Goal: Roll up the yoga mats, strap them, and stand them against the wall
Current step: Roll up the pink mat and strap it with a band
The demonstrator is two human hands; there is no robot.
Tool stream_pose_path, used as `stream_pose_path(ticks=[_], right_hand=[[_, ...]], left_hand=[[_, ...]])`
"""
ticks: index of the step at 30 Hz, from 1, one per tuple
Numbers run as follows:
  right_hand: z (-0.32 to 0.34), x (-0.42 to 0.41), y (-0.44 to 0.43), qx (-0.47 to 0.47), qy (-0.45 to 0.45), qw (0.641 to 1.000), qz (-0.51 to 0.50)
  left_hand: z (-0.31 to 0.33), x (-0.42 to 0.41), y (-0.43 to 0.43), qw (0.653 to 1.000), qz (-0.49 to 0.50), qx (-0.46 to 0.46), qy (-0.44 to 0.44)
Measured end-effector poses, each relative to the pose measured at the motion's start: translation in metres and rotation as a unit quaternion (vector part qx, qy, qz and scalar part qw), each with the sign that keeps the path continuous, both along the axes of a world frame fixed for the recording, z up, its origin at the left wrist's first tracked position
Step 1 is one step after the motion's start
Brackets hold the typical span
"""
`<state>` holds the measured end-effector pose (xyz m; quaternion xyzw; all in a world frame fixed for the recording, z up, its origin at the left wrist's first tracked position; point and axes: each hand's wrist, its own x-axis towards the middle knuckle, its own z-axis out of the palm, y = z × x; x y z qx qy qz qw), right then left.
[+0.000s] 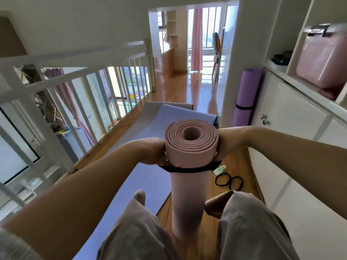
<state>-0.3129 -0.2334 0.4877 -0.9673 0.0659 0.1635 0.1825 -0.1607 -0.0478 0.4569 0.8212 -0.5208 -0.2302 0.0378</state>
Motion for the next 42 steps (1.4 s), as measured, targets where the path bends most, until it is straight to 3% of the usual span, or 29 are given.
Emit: stream_pose_path(ticks=[9,12,18,23,33,38,42], right_hand=[[-0.037,0.055,-0.064,-0.030,-0.009,0.999,-0.031],[-0.039,0.071,-0.082,-0.014,-0.007,0.999,-0.047],[-0.053,0.093,-0.095,0.000,0.018,0.998,-0.053],[-0.108,0.092,-0.082,0.000,0.045,0.996,-0.076],[-0.211,0.092,-0.080,0.090,0.057,0.985,-0.133],[-0.226,0.091,-0.083,0.129,0.007,0.982,-0.137],[-0.221,0.086,-0.086,0.224,-0.005,0.961,-0.164]], left_hand=[[-0.039,0.061,-0.074,0.998,0.054,-0.016,-0.007],[-0.036,0.072,-0.089,0.997,0.038,-0.006,-0.066],[-0.028,0.081,-0.096,0.994,0.029,0.046,-0.091],[-0.091,0.081,-0.086,0.988,0.039,0.108,-0.103],[-0.201,0.088,-0.080,0.992,0.066,0.097,-0.036],[-0.215,0.098,-0.085,0.996,0.078,0.043,0.000],[-0.213,0.099,-0.092,0.996,0.075,0.051,-0.018]])
